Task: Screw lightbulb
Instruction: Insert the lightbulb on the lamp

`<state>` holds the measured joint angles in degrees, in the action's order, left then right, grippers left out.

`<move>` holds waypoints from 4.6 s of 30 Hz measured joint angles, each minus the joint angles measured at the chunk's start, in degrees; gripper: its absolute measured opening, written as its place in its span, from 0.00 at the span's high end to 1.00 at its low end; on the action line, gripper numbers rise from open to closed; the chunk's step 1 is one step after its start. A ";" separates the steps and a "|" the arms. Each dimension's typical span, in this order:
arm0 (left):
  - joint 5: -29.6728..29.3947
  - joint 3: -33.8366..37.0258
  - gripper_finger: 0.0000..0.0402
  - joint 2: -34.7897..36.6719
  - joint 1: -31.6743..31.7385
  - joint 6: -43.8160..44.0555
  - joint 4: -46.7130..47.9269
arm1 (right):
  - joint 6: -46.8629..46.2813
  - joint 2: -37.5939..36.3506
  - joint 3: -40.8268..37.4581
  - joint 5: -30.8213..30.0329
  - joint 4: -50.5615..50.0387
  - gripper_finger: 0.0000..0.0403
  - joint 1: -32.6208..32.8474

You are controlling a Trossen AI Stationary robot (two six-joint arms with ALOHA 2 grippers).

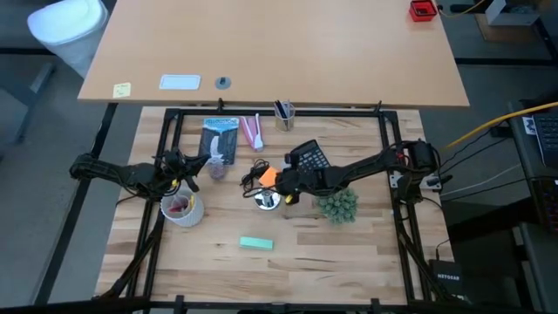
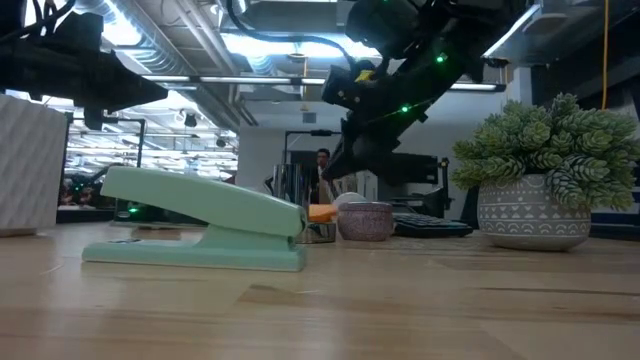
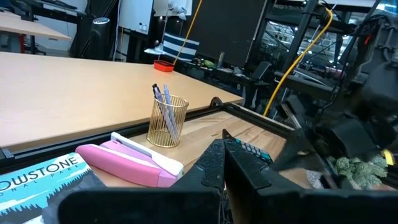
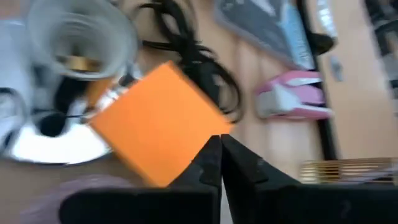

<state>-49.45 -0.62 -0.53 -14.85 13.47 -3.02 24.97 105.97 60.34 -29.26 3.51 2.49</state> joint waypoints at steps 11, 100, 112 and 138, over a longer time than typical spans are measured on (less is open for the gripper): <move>0.00 0.00 1.00 0.00 0.00 0.00 0.01 | 0.81 -2.41 6.77 -6.98 -7.02 0.92 -0.98; 0.02 0.00 1.00 -0.07 0.00 -1.94 0.01 | -45.76 6.54 13.09 24.52 -36.11 0.36 -10.17; 0.00 0.01 1.00 -0.07 0.00 -1.92 0.00 | -45.70 8.52 13.14 24.00 -33.21 0.49 -10.33; 0.02 0.00 1.00 -0.07 0.00 -1.92 0.01 | -42.83 7.28 15.79 23.83 -34.29 0.65 -10.41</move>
<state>-49.43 -0.62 -0.60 -14.85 11.55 -3.01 -17.86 113.25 76.13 -5.43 -30.78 -7.92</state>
